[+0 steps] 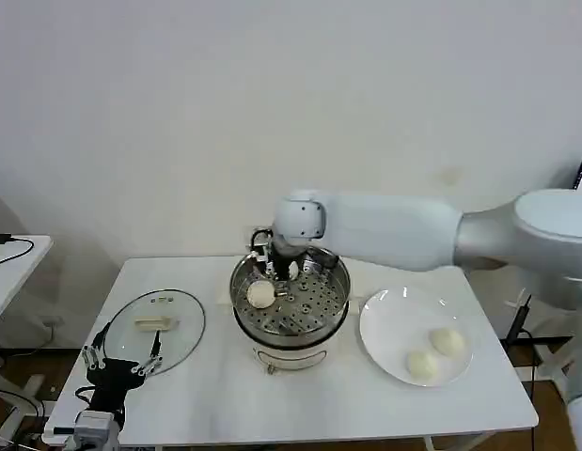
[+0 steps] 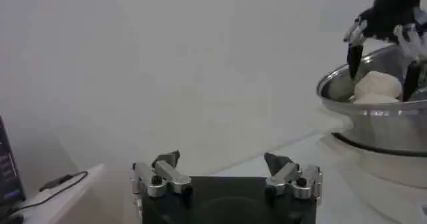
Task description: Take steamed baozi put them in steamer then cover it.
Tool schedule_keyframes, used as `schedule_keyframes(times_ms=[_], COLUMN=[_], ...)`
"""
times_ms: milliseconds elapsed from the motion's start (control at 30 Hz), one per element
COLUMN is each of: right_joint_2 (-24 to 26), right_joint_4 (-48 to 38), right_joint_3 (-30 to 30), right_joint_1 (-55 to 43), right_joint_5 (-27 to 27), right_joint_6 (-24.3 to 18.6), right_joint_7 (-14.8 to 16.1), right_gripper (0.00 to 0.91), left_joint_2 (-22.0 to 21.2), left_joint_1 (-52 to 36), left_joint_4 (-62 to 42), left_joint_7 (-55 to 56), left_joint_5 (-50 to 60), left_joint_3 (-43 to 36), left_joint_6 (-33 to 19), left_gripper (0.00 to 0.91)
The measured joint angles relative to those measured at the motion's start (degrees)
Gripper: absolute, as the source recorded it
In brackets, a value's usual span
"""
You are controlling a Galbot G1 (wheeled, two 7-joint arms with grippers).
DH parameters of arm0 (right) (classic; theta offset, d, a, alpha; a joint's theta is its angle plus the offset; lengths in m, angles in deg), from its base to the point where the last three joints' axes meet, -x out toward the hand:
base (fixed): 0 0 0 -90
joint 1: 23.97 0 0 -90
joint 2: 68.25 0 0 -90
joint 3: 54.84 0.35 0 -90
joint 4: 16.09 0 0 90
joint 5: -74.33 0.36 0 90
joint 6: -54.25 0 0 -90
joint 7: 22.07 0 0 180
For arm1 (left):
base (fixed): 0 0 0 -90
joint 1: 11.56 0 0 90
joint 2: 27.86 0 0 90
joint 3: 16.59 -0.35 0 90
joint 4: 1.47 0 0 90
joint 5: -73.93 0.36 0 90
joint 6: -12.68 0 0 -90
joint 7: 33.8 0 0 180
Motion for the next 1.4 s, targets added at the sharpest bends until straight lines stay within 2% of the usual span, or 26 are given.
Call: schedule_keyframes(times_ms=[167, 400, 800, 1033, 1400], right_joint_2=[7.89, 21.12, 41.71, 47.24, 49.64], right_joint_4=[4.15, 10.35, 17.87, 19.2, 19.64], right_joint_3=[-0.79, -1.66, -1.25, 3.33, 16.92], right_joint_1=[-2.87, -5.74, -2.94, 5.05, 24.18], right_joint_5=[-3.07, -9.35, -21.18, -26.52, -32.24], right_joint_6=[-2.11, -7.46, -16.76, -19.05, -20.39], right_joint_7=[2.26, 6.62, 14.11, 15.67, 16.34], right_gripper=[0.907, 0.907, 0.907, 0.907, 0.907], left_joint_2=[0.84, 1.81, 2.7, 2.7, 2.06], left_joint_1=[0.27, -0.16, -1.21, -1.56, -1.29], left_joint_4=[0.18, 0.74, -0.27, -0.89, -1.88], left_joint_7=[-0.19, -0.63, -1.56, -1.67, -1.76], left_joint_5=[-0.52, -1.2, -4.07, -4.79, -4.59], left_joint_3=[-0.09, -0.58, -1.54, -1.32, -1.1], left_joint_6=[0.19, 0.97, 1.54, 1.73, 1.75], left_gripper=[0.907, 0.907, 0.907, 0.907, 0.907])
